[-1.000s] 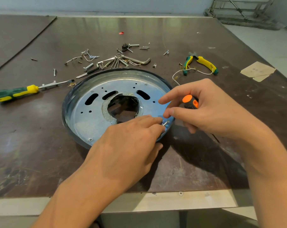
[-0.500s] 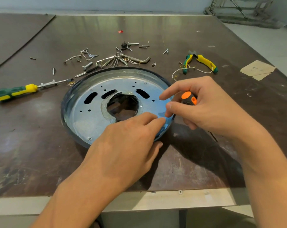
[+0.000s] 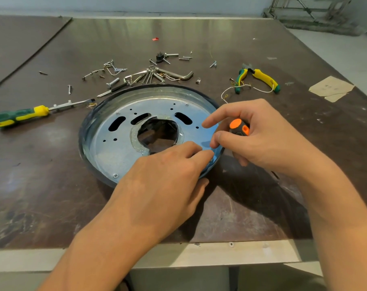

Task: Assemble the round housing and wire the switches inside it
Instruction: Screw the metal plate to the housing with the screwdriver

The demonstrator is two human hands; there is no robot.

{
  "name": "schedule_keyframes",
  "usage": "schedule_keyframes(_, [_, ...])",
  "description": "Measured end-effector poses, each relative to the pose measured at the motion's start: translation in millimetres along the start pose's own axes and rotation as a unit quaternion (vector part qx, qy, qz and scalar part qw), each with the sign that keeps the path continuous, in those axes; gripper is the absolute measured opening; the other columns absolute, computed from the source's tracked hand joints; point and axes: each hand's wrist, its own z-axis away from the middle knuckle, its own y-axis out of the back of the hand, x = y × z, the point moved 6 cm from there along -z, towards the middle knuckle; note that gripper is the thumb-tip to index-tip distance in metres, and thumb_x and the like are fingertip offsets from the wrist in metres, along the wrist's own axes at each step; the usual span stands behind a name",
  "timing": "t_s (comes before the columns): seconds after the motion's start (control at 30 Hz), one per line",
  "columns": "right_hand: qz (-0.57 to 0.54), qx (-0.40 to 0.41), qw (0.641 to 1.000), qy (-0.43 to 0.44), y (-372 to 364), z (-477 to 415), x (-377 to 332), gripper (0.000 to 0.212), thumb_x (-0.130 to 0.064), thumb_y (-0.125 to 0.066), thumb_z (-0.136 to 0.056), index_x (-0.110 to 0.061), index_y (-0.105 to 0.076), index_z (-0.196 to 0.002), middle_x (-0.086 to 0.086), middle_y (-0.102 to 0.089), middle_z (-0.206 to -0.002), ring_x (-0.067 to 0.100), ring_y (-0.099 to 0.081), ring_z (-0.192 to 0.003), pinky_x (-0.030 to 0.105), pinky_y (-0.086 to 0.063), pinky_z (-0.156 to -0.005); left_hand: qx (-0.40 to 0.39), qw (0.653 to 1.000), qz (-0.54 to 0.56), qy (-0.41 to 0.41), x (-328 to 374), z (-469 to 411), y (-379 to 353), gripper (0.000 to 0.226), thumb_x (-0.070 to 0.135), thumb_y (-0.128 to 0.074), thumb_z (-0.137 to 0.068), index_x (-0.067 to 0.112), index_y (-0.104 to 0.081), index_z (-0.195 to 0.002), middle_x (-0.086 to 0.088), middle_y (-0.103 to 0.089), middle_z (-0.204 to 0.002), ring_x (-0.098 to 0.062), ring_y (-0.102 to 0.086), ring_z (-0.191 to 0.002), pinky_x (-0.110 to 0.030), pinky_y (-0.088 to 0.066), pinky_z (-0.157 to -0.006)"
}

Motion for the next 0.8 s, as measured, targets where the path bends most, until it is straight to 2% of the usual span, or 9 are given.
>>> schedule_keyframes(0.17, [-0.013, 0.063, 0.998, -0.008, 8, -2, 5, 0.023, -0.004, -0.065, -0.089, -0.022, -0.072, -0.102, 0.004, -0.071, -0.079, 0.016, -0.054, -0.038, 0.019, -0.041, -0.042, 0.016, 1.000, -0.005, -0.007, 1, -1, 3, 0.040, 0.046, -0.040, -0.091, 0.033, -0.053, -0.126, 0.014, -0.058, -0.117, -0.010, -0.062, -0.096, -0.030, -0.055, -0.063])
schedule_keyframes(0.33, [-0.015, 0.063, 0.998, -0.015, 5, -1, 8, 0.024, -0.002, -0.063, -0.091, -0.021, -0.072, -0.102, 0.004, -0.068, -0.077, 0.016, -0.054, -0.037, 0.018, -0.040, -0.042, 0.012, 0.999, -0.018, -0.030, 3, -5, 3, 0.040, 0.041, -0.043, -0.089, 0.024, -0.060, -0.121, 0.005, -0.060, -0.111, -0.016, -0.057, -0.100, -0.037, -0.049, -0.088])
schedule_keyframes(0.5, [0.003, 0.013, 1.000, -0.011, 0, -1, 6, 0.023, -0.005, -0.063, -0.091, -0.022, -0.071, -0.104, 0.002, -0.070, -0.079, 0.017, -0.057, -0.039, 0.015, -0.041, -0.043, -0.010, 1.000, -0.001, -0.027, 1, -5, 1, 0.043, 0.044, -0.049, -0.094, 0.032, -0.047, -0.136, 0.009, -0.050, -0.123, -0.014, -0.048, -0.107, -0.033, -0.043, -0.091])
schedule_keyframes(0.6, [-0.014, -0.008, 1.000, -0.018, -7, -3, 8, 0.024, -0.004, -0.063, -0.090, -0.022, -0.071, -0.103, 0.004, -0.070, -0.080, 0.016, -0.055, -0.039, 0.018, -0.041, -0.042, -0.014, 1.000, -0.006, -0.023, 2, -5, 1, 0.048, 0.053, -0.040, -0.093, 0.036, -0.038, -0.138, 0.009, -0.046, -0.125, -0.014, -0.045, -0.108, -0.033, -0.044, -0.090])
schedule_keyframes(0.7, [-0.039, -0.013, 0.999, -0.033, -14, -5, 11, 0.026, -0.002, -0.063, -0.089, -0.023, -0.071, -0.101, 0.010, -0.068, -0.080, 0.015, -0.053, -0.039, 0.025, -0.043, -0.041, -0.035, 0.999, 0.015, -0.019, 1, -9, 7, 0.057, 0.065, -0.019, -0.090, 0.036, -0.050, -0.128, 0.009, -0.052, -0.115, -0.014, -0.049, -0.103, -0.037, -0.046, -0.087])
schedule_keyframes(0.8, [-0.063, 0.003, 0.997, -0.037, -12, -6, 14, 0.027, -0.004, -0.063, -0.088, -0.026, -0.070, -0.103, 0.005, -0.068, -0.078, 0.017, -0.056, -0.042, 0.023, -0.043, -0.043, -0.031, 0.993, 0.112, 0.003, -6, -17, 11, 0.048, 0.059, -0.017, -0.097, 0.037, -0.059, -0.110, 0.009, -0.052, -0.094, -0.015, -0.051, -0.094, -0.042, -0.045, -0.082])
